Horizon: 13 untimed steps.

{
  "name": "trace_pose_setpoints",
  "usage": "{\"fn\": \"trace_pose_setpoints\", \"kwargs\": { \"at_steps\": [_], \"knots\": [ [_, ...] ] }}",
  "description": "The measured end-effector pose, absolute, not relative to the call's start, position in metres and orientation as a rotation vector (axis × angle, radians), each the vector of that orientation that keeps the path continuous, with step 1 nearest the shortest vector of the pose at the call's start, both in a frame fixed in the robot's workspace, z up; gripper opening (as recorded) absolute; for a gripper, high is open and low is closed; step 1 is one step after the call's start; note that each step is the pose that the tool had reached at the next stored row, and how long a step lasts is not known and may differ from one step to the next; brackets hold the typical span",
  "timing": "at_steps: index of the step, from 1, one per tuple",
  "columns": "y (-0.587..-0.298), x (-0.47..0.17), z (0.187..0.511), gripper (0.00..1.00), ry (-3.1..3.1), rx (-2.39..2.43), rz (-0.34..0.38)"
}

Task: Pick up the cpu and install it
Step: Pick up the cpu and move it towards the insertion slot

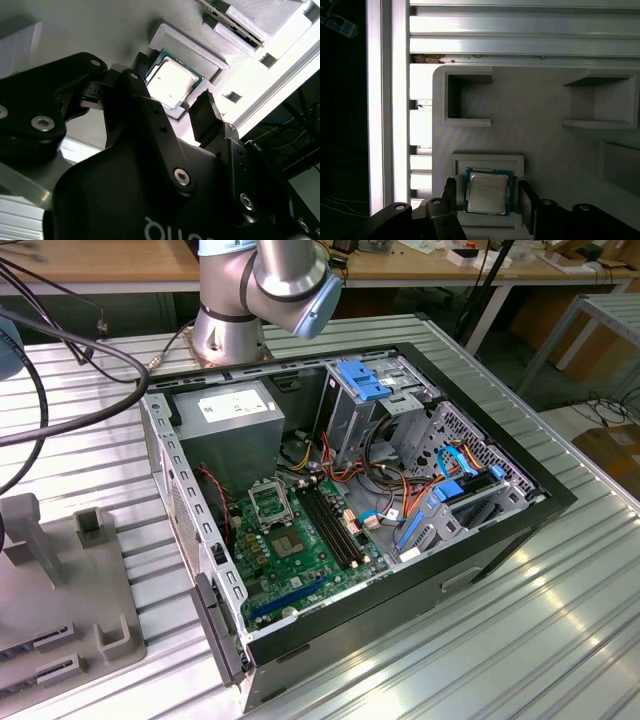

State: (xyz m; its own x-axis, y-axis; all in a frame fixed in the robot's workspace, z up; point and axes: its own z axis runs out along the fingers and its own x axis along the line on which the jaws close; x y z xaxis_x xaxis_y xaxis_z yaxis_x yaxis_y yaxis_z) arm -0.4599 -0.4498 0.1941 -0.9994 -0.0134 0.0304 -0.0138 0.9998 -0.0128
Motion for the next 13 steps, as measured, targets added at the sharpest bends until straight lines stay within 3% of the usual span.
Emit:
{"fn": "trace_pose_setpoints", "kwargs": {
  "at_steps": [2,3,13],
  "knots": [
    [-0.4498,-0.4599,0.194,0.59,-3.111,0.021,0.02],
    [-0.4498,-0.4599,0.194,0.52,-3.111,0.02,0.02],
    [-0.4498,-0.4599,0.1932,0.52,-3.111,0.02,0.02]
  ]
}}
